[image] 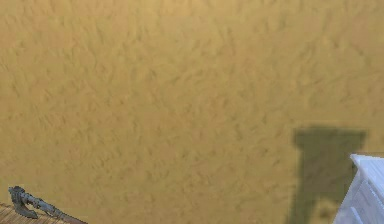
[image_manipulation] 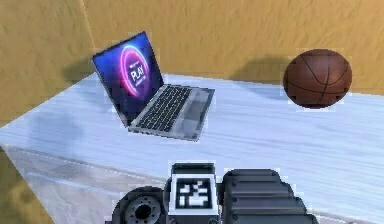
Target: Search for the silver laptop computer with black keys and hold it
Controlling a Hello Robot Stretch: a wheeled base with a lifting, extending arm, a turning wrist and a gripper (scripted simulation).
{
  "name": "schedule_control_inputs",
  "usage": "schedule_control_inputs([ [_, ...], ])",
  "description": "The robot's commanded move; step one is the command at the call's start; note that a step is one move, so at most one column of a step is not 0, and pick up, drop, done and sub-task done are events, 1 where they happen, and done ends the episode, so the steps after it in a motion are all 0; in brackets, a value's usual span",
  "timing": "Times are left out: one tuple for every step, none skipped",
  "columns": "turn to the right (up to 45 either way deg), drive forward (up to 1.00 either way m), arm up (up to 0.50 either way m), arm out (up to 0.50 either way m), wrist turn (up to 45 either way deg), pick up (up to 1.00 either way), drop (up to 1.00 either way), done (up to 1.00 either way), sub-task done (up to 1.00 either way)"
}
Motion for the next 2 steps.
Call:
schedule_control_inputs([
  [0.0, 0.0, 0.0, 0.22, 0.0, 0.0, 0.0, 0.0, 0.0],
  [0.0, 0.0, 0.0, 0.0, 45.0, 0.0, 0.0, 0.0, 0.0],
])
